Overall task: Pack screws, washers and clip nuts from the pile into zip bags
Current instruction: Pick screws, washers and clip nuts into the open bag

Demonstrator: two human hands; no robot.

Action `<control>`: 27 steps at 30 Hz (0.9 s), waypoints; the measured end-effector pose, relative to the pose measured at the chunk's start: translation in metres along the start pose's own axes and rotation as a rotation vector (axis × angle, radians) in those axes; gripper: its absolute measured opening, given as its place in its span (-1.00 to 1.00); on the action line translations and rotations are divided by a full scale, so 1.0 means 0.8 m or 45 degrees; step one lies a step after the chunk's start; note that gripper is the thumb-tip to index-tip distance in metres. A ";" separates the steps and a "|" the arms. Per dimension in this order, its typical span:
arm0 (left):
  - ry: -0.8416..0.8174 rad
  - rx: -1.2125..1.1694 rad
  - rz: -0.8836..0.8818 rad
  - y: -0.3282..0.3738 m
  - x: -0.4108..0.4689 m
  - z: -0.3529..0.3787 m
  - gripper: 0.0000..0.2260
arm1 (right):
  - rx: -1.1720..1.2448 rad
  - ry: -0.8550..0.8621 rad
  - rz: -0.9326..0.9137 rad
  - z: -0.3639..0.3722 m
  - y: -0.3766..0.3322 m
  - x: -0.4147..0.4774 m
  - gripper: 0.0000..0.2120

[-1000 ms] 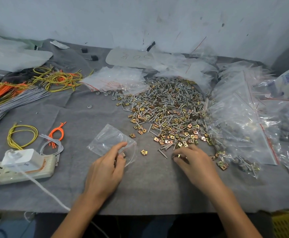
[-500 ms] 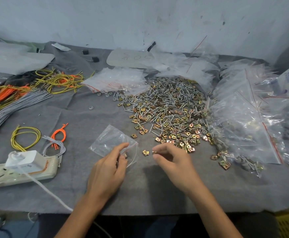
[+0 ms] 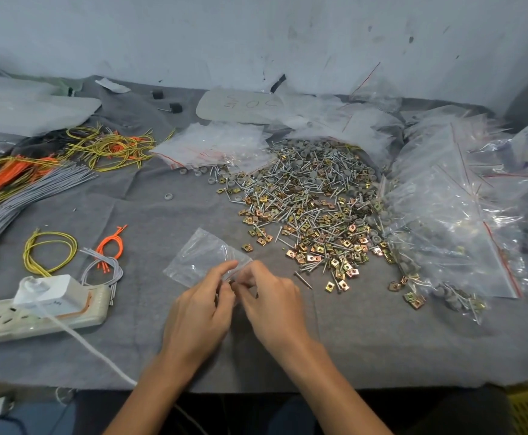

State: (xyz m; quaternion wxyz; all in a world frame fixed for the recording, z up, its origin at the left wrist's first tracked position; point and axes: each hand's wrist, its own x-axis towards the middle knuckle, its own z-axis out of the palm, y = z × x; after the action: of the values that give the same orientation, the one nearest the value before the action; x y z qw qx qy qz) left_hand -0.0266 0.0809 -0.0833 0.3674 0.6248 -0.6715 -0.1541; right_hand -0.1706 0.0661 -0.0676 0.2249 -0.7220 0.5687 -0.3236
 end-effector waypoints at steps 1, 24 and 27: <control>0.000 -0.001 0.001 -0.001 0.000 0.000 -0.65 | -0.012 -0.004 -0.026 0.000 0.000 -0.001 -0.91; 0.019 0.021 -0.012 0.004 0.000 -0.001 -0.66 | -0.164 -0.170 0.073 -0.054 0.044 0.014 -0.93; 0.025 0.032 -0.003 0.003 -0.001 -0.001 -0.66 | -0.031 -0.128 0.083 -0.053 0.040 0.007 -0.91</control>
State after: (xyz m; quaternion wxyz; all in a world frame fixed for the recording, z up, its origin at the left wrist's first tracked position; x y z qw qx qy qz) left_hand -0.0276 0.0819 -0.0813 0.3659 0.6318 -0.6689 -0.1399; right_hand -0.2221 0.0543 -0.0596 0.2547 -0.7210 0.5839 -0.2725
